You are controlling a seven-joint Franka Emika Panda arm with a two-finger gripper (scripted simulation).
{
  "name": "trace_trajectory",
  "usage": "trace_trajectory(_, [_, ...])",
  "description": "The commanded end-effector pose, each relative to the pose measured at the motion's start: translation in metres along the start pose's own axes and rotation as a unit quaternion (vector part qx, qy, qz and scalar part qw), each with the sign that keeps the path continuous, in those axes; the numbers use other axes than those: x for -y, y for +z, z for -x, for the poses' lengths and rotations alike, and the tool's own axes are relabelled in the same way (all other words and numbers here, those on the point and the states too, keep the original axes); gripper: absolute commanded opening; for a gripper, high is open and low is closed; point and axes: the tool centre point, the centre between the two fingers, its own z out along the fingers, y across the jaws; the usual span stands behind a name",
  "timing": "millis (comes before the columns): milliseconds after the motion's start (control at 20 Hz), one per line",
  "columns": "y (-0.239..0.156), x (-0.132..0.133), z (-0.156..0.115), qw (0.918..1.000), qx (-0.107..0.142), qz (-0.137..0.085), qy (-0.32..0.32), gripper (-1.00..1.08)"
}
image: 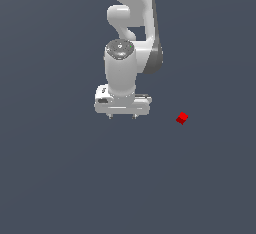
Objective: Stack the red cube on top of the green cube.
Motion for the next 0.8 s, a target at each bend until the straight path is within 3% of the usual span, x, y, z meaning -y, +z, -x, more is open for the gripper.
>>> trace_trajectory(0, [0.000,0.000,0.000,1.0000,0.000,0.000,0.000,1.00])
trace_trajectory(400, [0.003,0.010,0.008,0.9999,0.001,0.000,0.013,1.00])
trace_trajectory(750, [0.011,0.034,0.026,0.9990,0.002,0.000,0.044,1.00])
